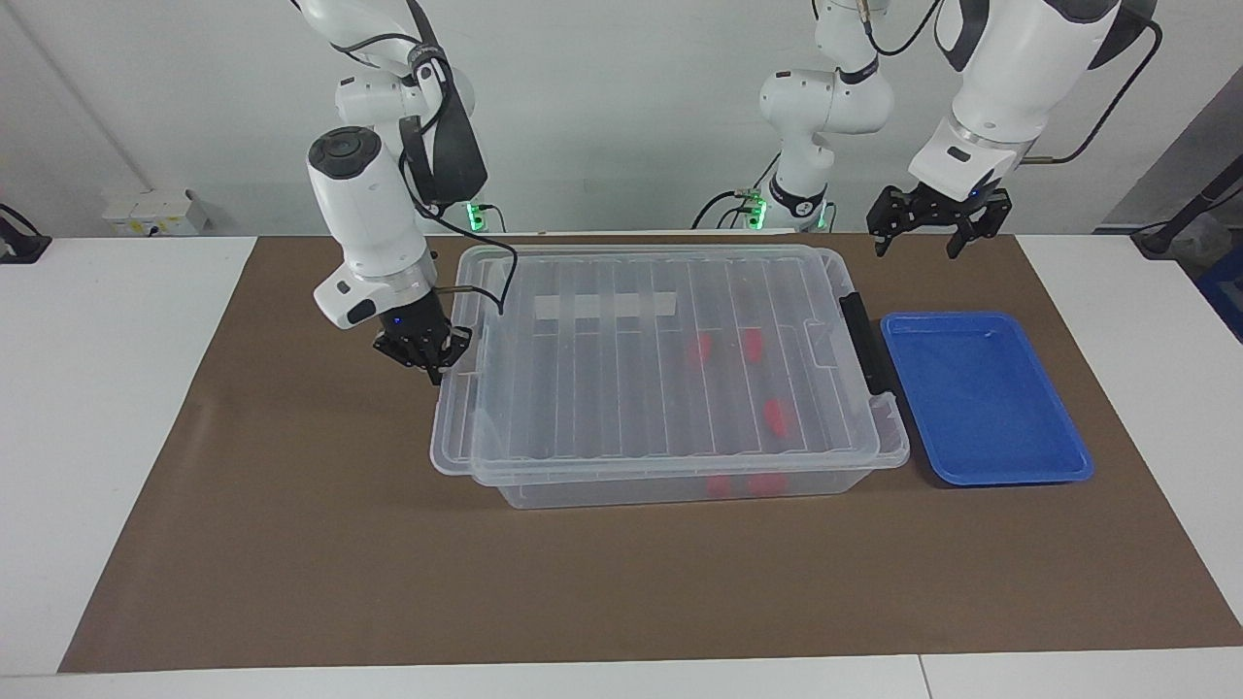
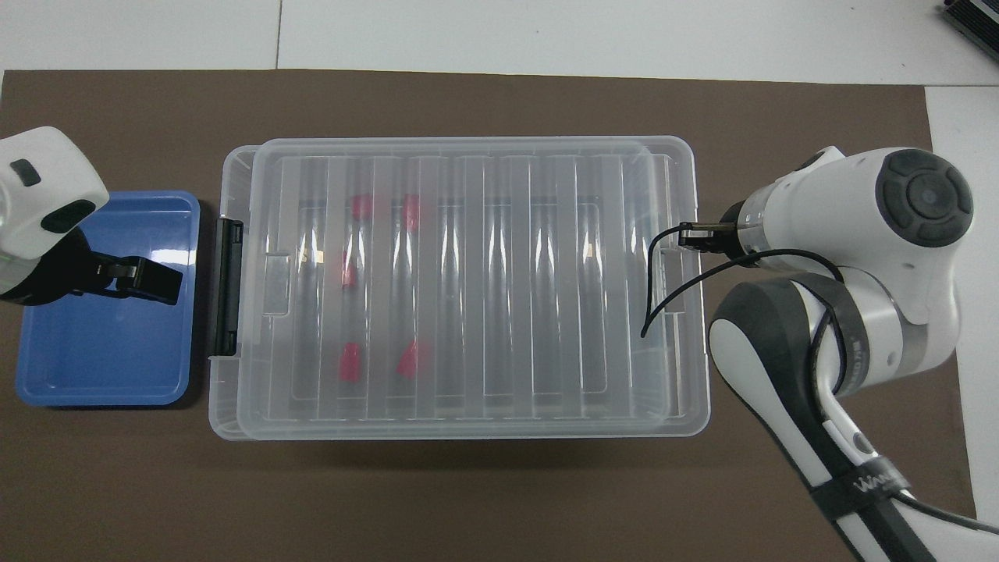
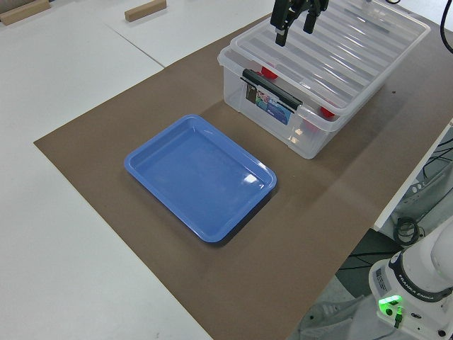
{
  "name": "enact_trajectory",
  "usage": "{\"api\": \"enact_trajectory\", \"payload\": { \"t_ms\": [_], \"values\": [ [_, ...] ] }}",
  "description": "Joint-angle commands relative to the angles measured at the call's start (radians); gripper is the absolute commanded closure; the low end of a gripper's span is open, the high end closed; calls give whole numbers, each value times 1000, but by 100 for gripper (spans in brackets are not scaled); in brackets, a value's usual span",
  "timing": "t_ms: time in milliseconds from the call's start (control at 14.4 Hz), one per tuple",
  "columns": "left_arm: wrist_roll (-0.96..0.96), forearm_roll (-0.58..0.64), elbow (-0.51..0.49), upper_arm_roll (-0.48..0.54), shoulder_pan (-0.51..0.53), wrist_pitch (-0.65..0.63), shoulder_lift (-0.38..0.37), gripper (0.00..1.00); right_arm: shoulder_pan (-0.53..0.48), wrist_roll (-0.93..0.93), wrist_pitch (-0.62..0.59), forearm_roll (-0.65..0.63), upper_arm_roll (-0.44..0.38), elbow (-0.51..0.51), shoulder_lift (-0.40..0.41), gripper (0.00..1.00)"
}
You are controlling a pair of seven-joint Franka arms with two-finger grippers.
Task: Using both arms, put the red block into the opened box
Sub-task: 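Slide the clear lid back over the box with the right gripper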
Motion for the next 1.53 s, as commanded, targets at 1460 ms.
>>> {"api": "enact_trajectory", "payload": {
  "t_ms": [1460],
  "values": [
    [0, -29, -2, 17, 76, 6, -34, 0, -66, 23, -100, 13, -17, 46, -58, 76]
  ]
}}
